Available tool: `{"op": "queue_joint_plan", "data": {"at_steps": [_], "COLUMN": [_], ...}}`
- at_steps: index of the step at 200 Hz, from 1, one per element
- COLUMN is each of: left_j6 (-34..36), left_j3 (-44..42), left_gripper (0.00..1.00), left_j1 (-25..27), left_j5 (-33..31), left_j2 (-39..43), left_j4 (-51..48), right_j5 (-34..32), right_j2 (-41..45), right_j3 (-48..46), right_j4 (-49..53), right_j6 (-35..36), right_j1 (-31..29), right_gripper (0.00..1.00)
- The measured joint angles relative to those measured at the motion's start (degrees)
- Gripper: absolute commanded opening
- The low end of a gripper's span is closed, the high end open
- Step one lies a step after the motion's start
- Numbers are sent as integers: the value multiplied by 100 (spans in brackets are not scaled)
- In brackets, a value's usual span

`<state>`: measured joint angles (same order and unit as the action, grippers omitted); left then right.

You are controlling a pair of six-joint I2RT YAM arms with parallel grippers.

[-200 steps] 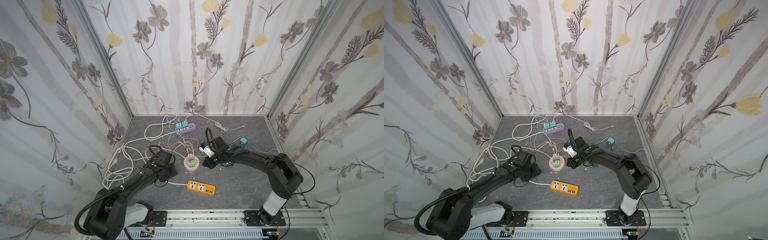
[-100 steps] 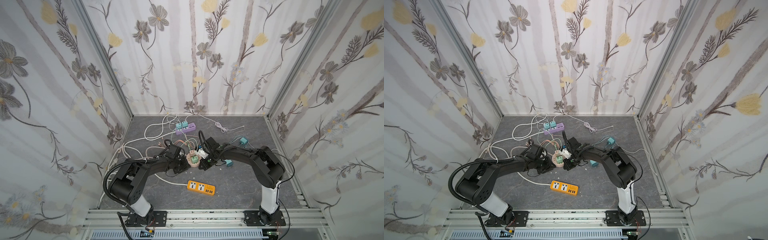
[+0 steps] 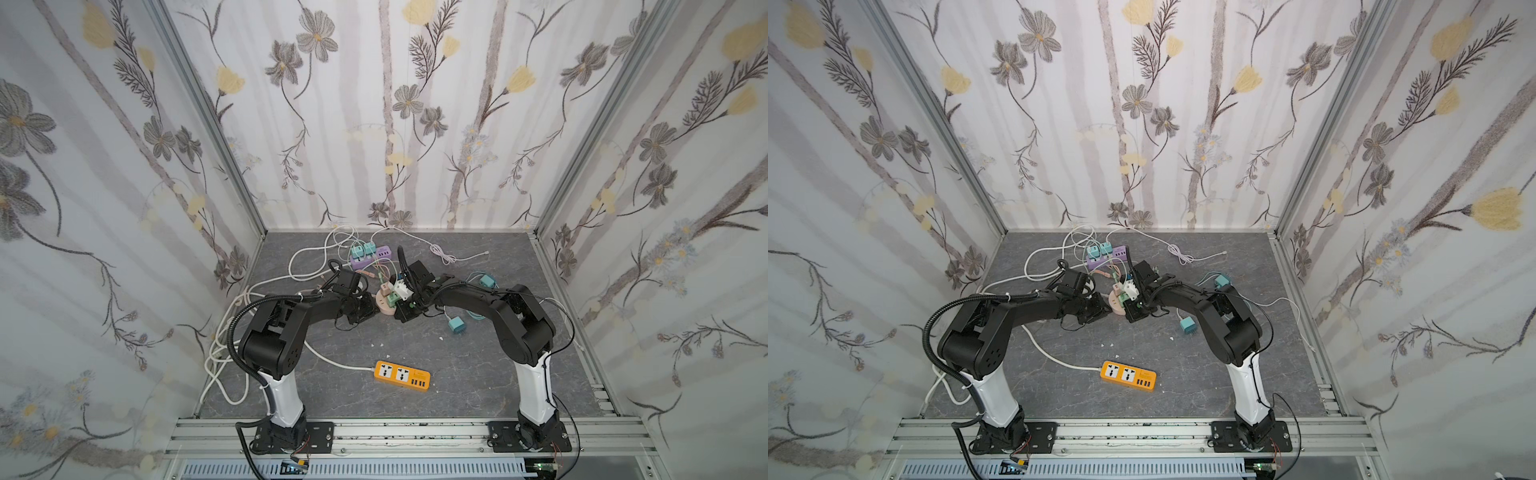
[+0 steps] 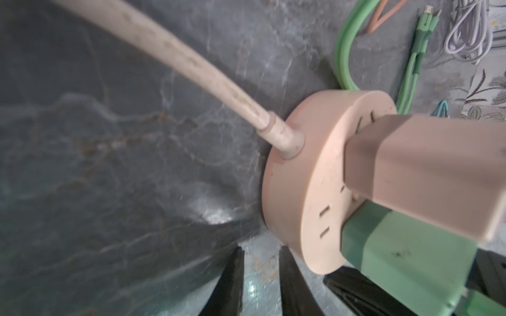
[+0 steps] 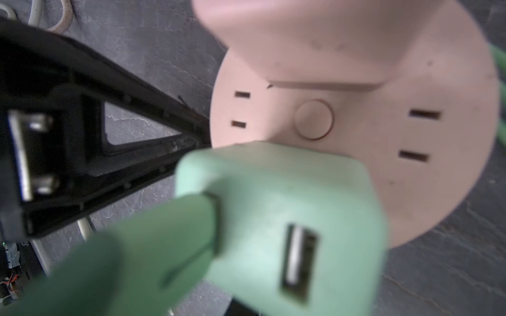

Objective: Insert the plug

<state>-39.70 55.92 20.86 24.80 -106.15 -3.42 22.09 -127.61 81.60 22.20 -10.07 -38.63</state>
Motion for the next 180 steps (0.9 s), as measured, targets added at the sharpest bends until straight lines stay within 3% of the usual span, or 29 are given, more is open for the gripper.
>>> {"op": "queue_joint_plan", "data": {"at_steps": [37, 72, 77, 81, 84, 134, 180], "left_j6": [114, 229, 243, 271, 304, 1176, 2597], "left_j3": [52, -654, -774, -870, -931, -1611, -1700], "left_gripper": [29, 40, 43, 45, 47, 82, 91], "left_j1": [4, 11, 33, 57, 79, 1027, 2273], "left_j5": [-162, -619, -719, -817, -857, -1379, -1641], "left_j2": [55, 901, 1075, 1228, 1333, 3351, 4111], "left_j4": [-122, -599, -699, -815, -890, -1460, -1423], "right_j5": [-127, -142, -157, -162, -184, -1185, -2562], "right_j2": [590, 1692, 1856, 1991, 2105, 3700, 4509], "right_j3": [-568, -1440, -1574, -1683, -1775, -3191, -3598], "right_j4": [-153, -280, -286, -282, -284, -879, -1725], "right_j6": [-142, 17, 33, 81, 114, 369, 291], "right_j1": [96, 76, 79, 85, 83, 83, 116], "right_gripper": [37, 60, 69, 94, 99, 99, 99]}}
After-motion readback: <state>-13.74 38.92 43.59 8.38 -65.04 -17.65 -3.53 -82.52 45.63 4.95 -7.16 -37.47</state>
